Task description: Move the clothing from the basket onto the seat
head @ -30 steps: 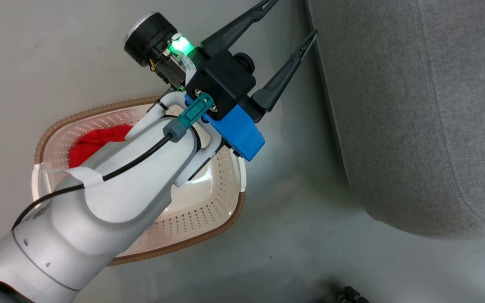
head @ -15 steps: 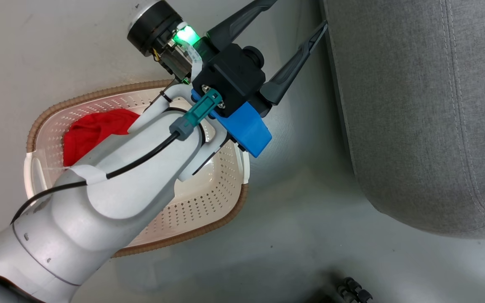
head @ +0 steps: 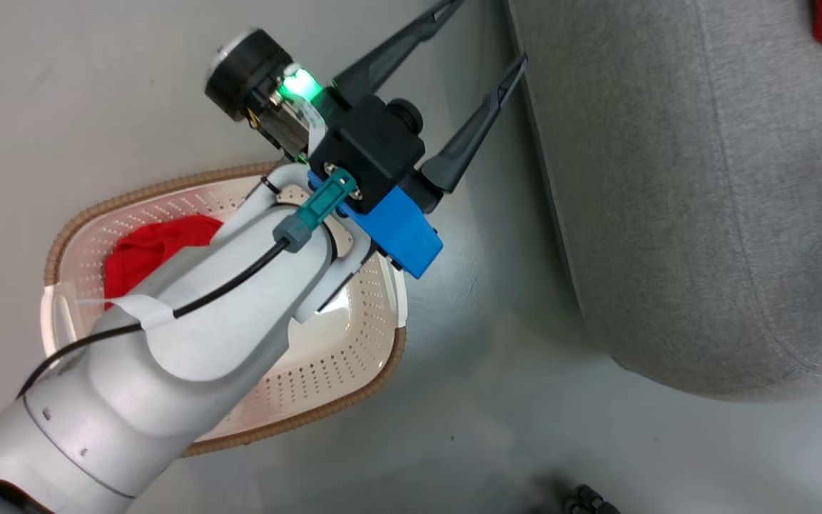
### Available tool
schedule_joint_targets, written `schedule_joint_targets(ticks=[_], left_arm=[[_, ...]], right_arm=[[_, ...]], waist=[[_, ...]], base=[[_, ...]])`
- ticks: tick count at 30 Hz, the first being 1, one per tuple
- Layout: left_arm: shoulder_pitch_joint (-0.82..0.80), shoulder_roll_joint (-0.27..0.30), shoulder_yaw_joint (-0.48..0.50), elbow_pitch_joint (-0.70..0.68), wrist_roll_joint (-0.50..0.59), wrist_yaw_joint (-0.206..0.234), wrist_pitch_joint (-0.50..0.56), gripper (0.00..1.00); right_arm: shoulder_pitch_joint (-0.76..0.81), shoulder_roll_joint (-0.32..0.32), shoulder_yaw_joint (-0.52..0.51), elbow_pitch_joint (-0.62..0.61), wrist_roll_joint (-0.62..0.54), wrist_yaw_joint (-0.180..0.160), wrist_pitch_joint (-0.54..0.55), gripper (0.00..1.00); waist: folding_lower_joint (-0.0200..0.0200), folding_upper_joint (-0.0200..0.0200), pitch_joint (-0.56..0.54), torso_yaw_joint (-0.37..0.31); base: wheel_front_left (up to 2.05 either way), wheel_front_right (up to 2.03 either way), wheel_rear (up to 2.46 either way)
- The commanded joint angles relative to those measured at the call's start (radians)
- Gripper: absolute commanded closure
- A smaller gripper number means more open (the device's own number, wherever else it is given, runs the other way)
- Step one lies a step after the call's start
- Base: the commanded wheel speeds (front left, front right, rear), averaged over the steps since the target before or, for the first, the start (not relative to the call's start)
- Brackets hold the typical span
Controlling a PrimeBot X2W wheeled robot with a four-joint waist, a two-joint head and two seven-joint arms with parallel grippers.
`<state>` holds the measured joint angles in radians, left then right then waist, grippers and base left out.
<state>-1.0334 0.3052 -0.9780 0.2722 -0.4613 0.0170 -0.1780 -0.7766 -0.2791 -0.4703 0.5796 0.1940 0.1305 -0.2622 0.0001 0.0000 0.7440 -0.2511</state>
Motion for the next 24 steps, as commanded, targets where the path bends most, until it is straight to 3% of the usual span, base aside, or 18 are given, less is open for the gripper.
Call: schedule_joint_targets(ticks=[1, 6, 14, 20, 24], left_arm=[[0.009, -0.005, 0.001, 0.004, -0.005, 0.003, -0.009, 0.00], [0.061, -0.019, 0.005, 0.034, -0.025, 0.011, -0.048, 0.00], [0.198, -0.017, 0.069, 0.049, -0.040, 0.051, -0.088, 0.00], [0.358, -0.021, 0.230, -0.058, 0.019, 0.097, -0.087, 0.00], [0.475, -0.037, 0.349, -0.107, 0.061, 0.101, -0.087, 0.00]], right_arm=[[0.027, 0.009, -0.002, -0.013, -0.012, 0.000, -0.004, 0.00], [0.147, 0.072, 0.015, -0.125, -0.045, 0.000, -0.004, 0.00], [0.321, 0.161, 0.171, -0.363, -0.093, 0.000, -0.004, 0.00], [0.411, 0.191, 0.300, -0.462, -0.093, 0.000, -0.004, 0.00], [0.454, 0.193, 0.348, -0.500, -0.091, 0.000, -0.004, 0.00]], waist=[[-0.0001, 0.0000, -0.032, -0.004], [-0.0001, 0.0000, -0.120, -0.005], [-0.0001, 0.0000, -0.282, 0.012], [-0.0001, 0.0000, -0.377, 0.065], [-0.0001, 0.0000, -0.427, 0.117]], base=[[0.00, 0.00, 0.00], [0.00, 0.00, 0.00], [0.00, 0.00, 0.00], [0.00, 0.00, 0.00], [0.00, 0.00, 0.00]])
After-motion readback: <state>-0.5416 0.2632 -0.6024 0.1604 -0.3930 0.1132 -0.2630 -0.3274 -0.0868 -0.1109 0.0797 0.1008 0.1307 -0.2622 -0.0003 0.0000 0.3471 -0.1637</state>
